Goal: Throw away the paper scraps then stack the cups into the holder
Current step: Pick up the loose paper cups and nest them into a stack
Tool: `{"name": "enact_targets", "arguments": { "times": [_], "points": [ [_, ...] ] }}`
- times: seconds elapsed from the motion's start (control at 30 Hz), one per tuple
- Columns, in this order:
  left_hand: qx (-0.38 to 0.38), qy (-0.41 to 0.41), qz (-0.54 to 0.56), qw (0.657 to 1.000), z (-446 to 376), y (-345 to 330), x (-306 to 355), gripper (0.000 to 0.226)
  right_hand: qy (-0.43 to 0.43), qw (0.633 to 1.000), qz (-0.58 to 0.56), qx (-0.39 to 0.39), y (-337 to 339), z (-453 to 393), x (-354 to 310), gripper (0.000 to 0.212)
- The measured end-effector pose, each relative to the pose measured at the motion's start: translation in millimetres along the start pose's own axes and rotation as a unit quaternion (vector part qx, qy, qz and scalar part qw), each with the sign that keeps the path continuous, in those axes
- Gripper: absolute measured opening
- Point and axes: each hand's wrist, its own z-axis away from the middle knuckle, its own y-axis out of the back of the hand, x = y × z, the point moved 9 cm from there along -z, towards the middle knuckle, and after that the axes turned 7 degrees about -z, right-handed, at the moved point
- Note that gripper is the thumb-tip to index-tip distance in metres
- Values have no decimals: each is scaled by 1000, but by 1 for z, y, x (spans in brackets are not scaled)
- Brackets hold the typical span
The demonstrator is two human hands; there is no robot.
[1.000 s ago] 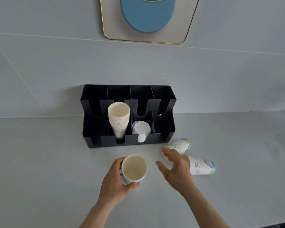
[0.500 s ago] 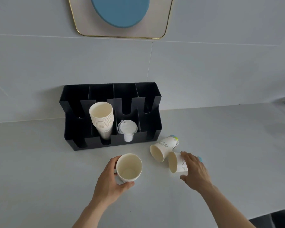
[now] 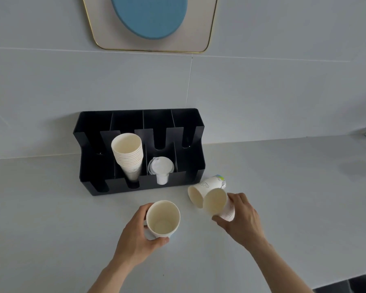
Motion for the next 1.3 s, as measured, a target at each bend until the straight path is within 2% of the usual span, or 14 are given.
{"name": "enact_targets", "arguments": {
  "times": [0.1,0.17,0.27,0.37,0.43,0.53,0.77,0.97,1.2,1.3],
  "points": [
    [1,-5,-2,1000,2,2,0,85,-9,991,-132,38,23,-2,-32,72],
    [4,-5,2,1000,4,4,-1,84,-24,971,-235,45,33,-1,-56,67],
    [5,-6,5,1000,7,6,-1,83,-21,926,-377,5,34,2,-99,59],
    [5,-3,8,1000,9,9,-4,82,11,896,-442,-41,21,10,-138,57],
    [5,1,4,1000,10,12,-6,81,31,895,-439,-68,5,16,-155,64],
    [4,7,-4,1000,10,17,-9,80,62,916,-387,-86,-22,26,-165,72],
    [16,24,-8,1000,10,25,-18,84,100,957,-240,-131,-66,38,-160,73],
    [24,13,3,1000,10,26,-17,90,104,961,-203,-156,-74,36,-150,99],
    [21,14,3,1000,10,25,-19,89,147,960,-193,-140,-67,32,-158,74],
    [21,14,2,1000,10,25,-20,90,149,961,-184,-140,-69,31,-157,72]
  ]
}}
